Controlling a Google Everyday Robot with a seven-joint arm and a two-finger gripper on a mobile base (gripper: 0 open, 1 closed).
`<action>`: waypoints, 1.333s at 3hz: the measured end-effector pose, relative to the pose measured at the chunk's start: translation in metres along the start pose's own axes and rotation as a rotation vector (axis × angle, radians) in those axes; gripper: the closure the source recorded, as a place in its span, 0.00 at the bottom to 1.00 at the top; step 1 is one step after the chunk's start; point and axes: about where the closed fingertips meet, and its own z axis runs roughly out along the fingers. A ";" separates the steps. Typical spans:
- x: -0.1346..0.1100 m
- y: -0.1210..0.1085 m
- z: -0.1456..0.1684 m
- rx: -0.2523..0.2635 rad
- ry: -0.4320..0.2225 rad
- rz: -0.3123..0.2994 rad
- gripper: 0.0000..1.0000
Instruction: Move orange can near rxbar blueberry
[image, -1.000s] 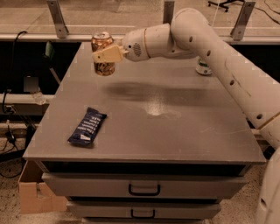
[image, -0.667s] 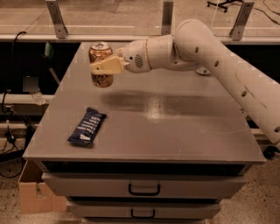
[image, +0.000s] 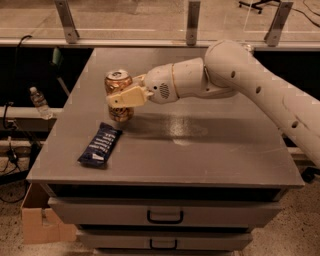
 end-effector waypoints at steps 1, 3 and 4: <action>0.018 0.011 0.008 -0.029 0.033 0.014 0.52; 0.034 0.021 0.012 -0.040 0.066 0.022 0.05; 0.037 0.022 0.008 -0.032 0.072 0.022 0.00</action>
Offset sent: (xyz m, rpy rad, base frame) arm -0.0280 0.0071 -0.0394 -0.0600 0.0559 0.0512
